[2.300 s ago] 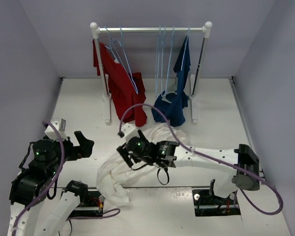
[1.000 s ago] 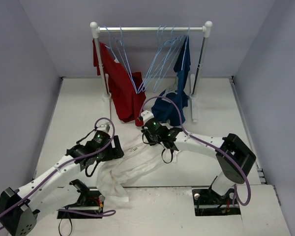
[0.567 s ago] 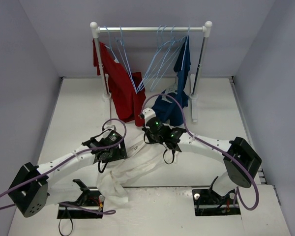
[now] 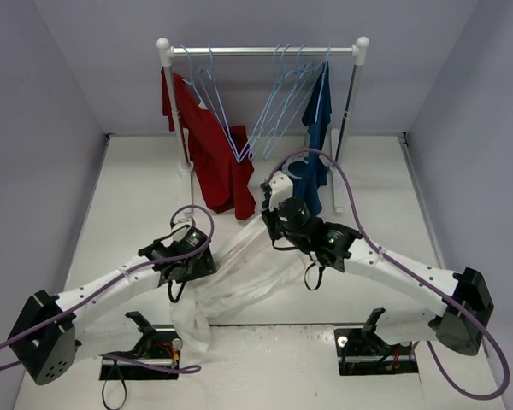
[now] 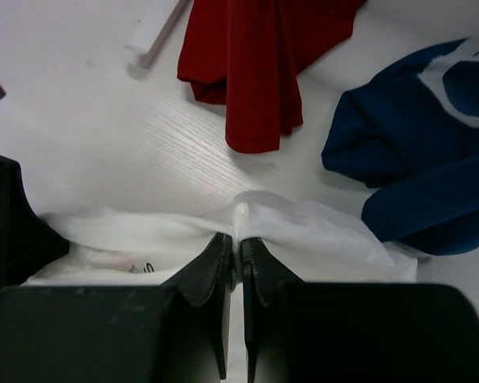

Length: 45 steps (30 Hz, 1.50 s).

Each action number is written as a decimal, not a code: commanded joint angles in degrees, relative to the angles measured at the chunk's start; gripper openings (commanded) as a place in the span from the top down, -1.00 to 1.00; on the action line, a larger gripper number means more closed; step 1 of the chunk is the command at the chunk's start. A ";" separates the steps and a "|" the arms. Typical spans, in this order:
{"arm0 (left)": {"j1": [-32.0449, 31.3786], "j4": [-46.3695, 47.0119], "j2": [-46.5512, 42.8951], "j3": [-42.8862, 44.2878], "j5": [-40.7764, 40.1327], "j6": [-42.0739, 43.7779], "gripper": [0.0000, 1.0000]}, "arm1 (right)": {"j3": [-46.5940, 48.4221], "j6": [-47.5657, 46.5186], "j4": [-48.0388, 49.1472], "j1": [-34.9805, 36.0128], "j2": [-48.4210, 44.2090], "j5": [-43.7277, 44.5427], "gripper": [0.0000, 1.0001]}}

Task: Place the t-shirt on the hanger

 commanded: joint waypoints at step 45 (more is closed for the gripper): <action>-0.25 -18.12 -19.20 18.68 -13.10 5.27 1.00 | 3.81 9.58 -13.55 1.93 -1.99 0.63 1.00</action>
